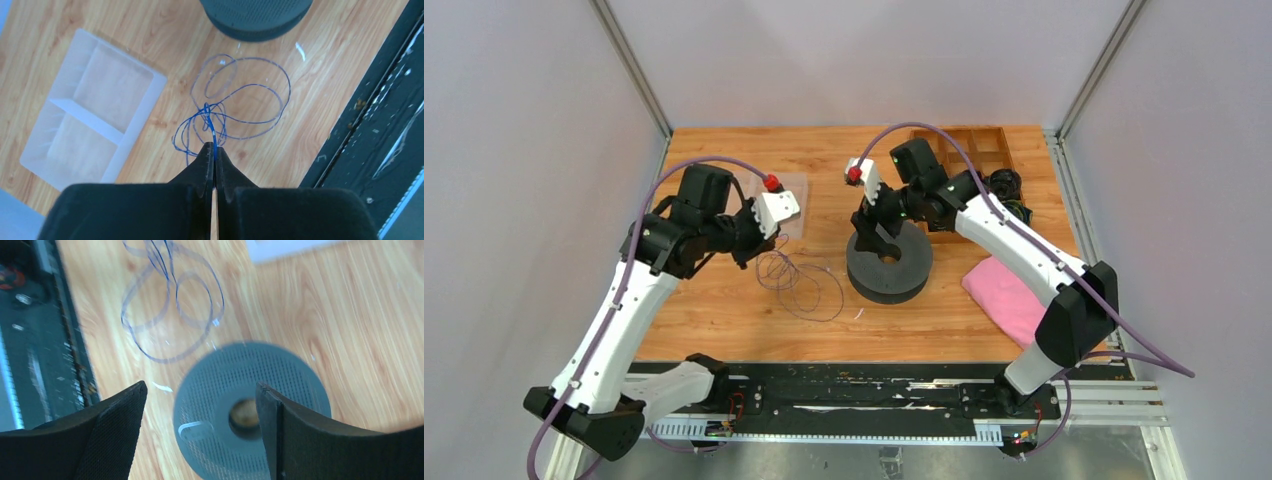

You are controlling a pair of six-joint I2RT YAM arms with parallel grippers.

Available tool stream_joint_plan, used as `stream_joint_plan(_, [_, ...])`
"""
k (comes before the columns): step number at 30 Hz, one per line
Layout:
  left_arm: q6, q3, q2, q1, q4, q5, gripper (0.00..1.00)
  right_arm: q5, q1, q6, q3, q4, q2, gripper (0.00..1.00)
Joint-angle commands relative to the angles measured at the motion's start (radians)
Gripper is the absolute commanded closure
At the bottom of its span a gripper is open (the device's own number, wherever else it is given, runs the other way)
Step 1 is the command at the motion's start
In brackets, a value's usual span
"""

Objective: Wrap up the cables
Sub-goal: Adjust the cable.

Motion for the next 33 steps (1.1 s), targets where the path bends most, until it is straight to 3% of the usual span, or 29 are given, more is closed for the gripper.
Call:
stream_joint_plan(1, [-0.106, 0.143, 0.02, -0.007, -0.029, 0.088, 1.0, -0.272, 0.012, 0.106, 0.09, 0.031, 0.038, 0.22])
stream_joint_plan(7, [-0.186, 0.238, 0.055, -0.006, -0.027, 0.153, 1.0, -0.426, 0.015, 0.284, 0.075, 0.245, 0.082, 0.23])
stream_joint_plan(13, [-0.055, 0.146, 0.02, -0.007, -0.026, -0.12, 1.0, -0.309, 0.015, 0.273, 0.054, 0.211, 0.118, 0.25])
stream_joint_plan(21, [0.093, -0.162, 0.005, -0.007, 0.013, -0.468, 0.97, -0.208, 0.015, 0.14, 0.008, 0.136, 0.086, 0.25])
stream_joint_plan(27, [0.122, -0.297, 0.017, -0.007, 0.012, -0.509, 0.91, -0.2, 0.017, 0.136, -0.028, 0.133, 0.099, 0.25])
stream_joint_plan(33, [0.148, -0.353, -0.018, -0.007, 0.005, -0.439, 0.81, -0.201, 0.018, 0.142, -0.045, 0.136, 0.116, 0.27])
